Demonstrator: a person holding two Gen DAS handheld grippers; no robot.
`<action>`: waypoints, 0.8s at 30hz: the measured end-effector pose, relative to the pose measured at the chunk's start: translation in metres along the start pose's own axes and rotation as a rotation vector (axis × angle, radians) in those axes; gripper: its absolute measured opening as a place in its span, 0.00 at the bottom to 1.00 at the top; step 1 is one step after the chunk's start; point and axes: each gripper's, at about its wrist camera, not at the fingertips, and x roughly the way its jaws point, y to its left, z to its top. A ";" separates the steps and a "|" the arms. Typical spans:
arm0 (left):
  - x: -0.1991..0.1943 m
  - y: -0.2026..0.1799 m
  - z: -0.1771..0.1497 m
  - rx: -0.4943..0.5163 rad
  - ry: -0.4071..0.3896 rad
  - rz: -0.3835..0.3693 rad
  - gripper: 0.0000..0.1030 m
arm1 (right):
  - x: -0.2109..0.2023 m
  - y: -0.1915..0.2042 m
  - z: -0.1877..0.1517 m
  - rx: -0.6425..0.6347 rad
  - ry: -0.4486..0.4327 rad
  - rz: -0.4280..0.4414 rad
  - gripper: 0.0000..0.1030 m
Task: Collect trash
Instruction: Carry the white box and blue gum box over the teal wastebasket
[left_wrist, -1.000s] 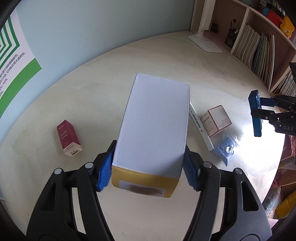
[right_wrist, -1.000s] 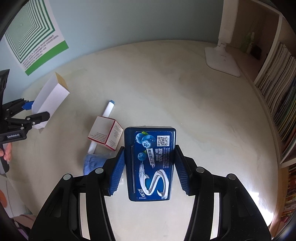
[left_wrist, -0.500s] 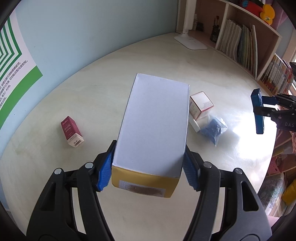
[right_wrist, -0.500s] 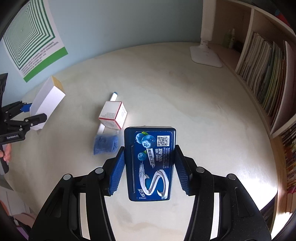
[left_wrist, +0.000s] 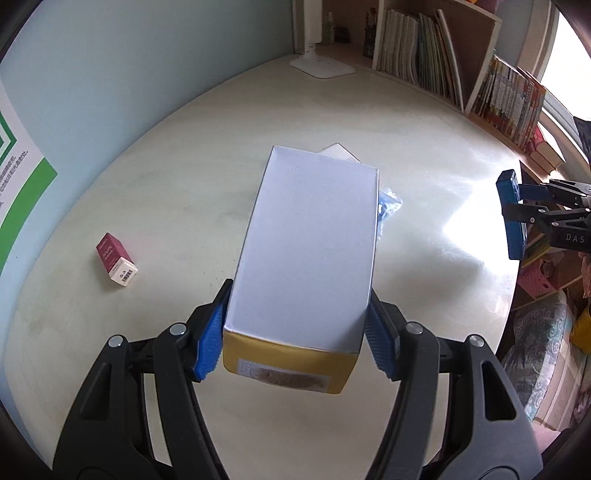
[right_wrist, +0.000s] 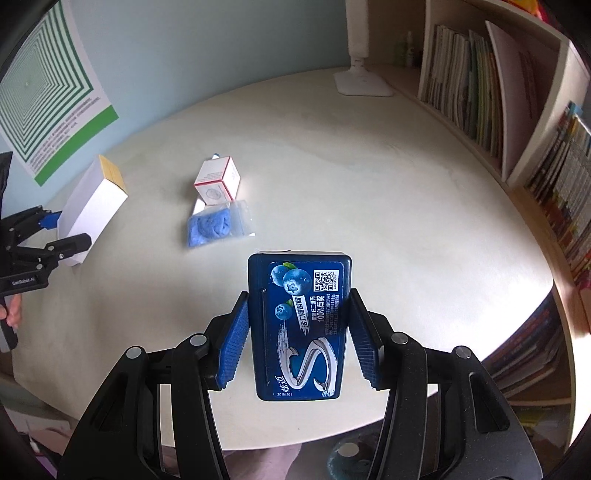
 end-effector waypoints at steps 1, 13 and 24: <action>0.000 -0.006 0.000 0.016 0.003 -0.005 0.61 | -0.004 -0.004 -0.007 0.015 -0.003 -0.003 0.51; 0.000 -0.123 -0.001 0.155 0.012 -0.088 0.61 | -0.063 -0.073 -0.092 0.153 -0.039 -0.046 0.51; -0.001 -0.268 -0.031 0.284 0.054 -0.199 0.60 | -0.117 -0.148 -0.207 0.277 -0.024 -0.096 0.51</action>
